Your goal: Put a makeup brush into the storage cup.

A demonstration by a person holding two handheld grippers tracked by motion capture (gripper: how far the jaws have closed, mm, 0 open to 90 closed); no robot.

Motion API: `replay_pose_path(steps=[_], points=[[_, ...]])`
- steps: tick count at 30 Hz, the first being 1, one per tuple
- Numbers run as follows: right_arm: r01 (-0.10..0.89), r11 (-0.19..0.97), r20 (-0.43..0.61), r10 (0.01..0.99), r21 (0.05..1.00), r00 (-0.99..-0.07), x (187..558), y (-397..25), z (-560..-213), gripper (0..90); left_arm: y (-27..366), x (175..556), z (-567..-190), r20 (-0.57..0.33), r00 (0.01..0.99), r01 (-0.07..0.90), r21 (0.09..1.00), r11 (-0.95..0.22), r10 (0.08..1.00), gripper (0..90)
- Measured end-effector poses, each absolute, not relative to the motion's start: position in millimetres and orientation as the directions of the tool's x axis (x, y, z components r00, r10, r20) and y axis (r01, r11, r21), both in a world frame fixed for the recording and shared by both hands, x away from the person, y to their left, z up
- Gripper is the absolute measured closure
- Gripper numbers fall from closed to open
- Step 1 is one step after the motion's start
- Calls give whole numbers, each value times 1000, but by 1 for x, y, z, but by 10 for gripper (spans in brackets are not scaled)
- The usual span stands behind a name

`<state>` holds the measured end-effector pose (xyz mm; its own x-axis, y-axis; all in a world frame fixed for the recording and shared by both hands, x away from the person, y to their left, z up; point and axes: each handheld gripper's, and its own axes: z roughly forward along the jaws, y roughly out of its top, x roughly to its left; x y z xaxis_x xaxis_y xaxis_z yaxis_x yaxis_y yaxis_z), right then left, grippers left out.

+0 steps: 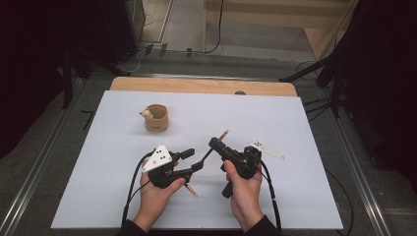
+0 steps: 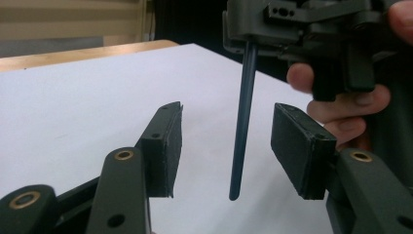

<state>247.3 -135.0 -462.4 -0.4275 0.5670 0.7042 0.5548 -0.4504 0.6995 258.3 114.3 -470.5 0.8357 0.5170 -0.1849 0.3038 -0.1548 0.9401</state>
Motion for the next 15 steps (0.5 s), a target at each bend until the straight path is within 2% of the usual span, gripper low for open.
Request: replay_pose_path(steps=[3, 15], points=[[529, -406, 652, 607, 746, -454, 246, -132, -459, 843, 113, 258, -469, -173, 832, 305, 936, -175, 528, 463], [479, -269, 522, 662, 836, -538, 241, -119, -452, 843, 106, 255, -466, -136, 839, 296, 927, -232, 526, 492]])
